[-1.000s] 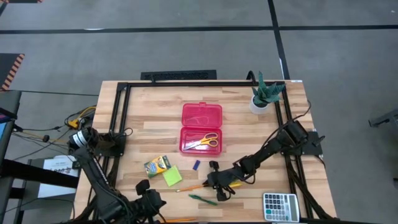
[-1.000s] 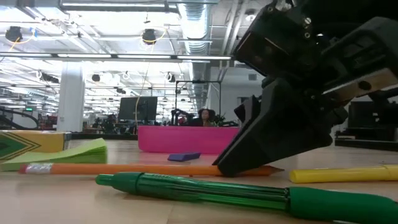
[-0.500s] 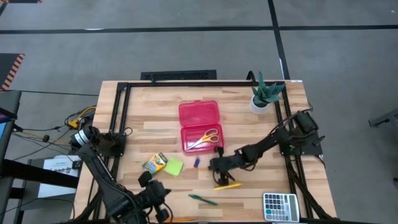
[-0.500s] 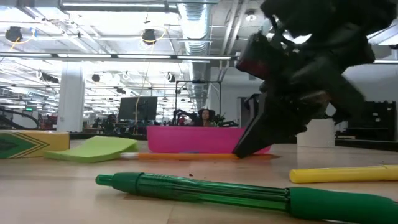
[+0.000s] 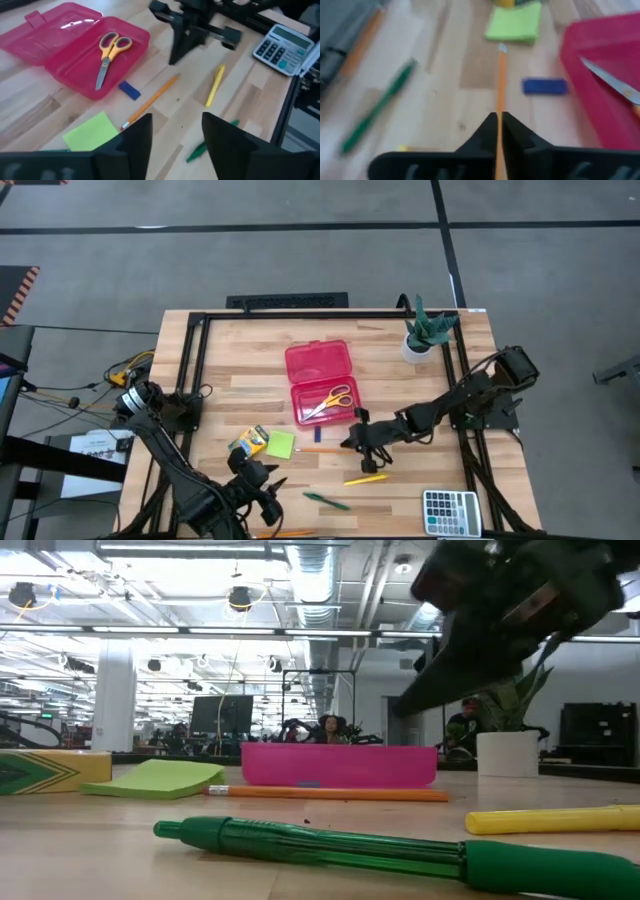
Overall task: Pack school essentials
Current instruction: Put the top orange pencil into the supply box
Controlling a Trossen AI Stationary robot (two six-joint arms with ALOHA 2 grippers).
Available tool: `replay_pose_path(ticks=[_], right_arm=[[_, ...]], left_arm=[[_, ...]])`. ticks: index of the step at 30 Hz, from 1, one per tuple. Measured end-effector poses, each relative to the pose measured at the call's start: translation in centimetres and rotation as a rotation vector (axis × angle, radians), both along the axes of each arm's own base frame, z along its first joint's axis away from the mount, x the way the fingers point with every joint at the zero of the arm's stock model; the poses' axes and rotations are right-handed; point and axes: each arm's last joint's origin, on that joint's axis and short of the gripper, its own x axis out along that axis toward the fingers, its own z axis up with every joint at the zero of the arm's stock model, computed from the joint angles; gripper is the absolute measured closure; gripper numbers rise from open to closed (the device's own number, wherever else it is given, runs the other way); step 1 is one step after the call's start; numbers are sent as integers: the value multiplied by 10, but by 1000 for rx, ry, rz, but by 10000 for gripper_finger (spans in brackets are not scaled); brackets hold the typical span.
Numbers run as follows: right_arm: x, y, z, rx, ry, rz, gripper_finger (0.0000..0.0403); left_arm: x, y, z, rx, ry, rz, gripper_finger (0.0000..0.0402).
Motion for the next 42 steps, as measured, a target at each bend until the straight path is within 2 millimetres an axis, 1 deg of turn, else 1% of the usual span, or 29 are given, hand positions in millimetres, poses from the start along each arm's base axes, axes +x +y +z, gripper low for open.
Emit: replay_pose_path(ticks=[2,4,6,8,11,15,17,18,21,24,29,32,38,42], right_arm=[[-2,5,-7,21,-49,-44,343],[-8,7,-21,-4,-52,-96,316],[-13,8,-32,-12,-74,-132,287],[-13,8,-40,7,-104,-146,259],[-14,8,-58,31,-92,-161,223],[-13,14,-80,38,-101,-145,193],[-13,16,-91,32,-113,-166,188],[-14,17,-97,25,-107,-206,188],[-19,17,-113,8,-106,-301,203],[-22,18,-118,-17,-122,-327,238],[-24,19,-120,-81,-112,-293,311],[-24,17,-120,-87,-110,-290,343],[-24,17,-117,-30,-125,-307,387],[-24,19,-106,-8,-96,-263,389]], left_arm=[[4,3,0,-8,-2,12,219],[6,5,0,-5,2,18,212],[7,6,0,1,6,19,209],[9,8,0,10,13,17,208],[13,12,0,13,20,25,207],[16,15,0,11,19,41,207],[17,16,0,13,21,42,207],[17,17,0,15,24,41,207],[20,19,-1,12,57,31,207],[21,21,-1,8,73,31,207],[22,23,-2,15,83,31,207],[22,23,-2,16,83,31,207],[22,23,-2,13,81,32,207],[22,23,-1,-1,34,70,207]])
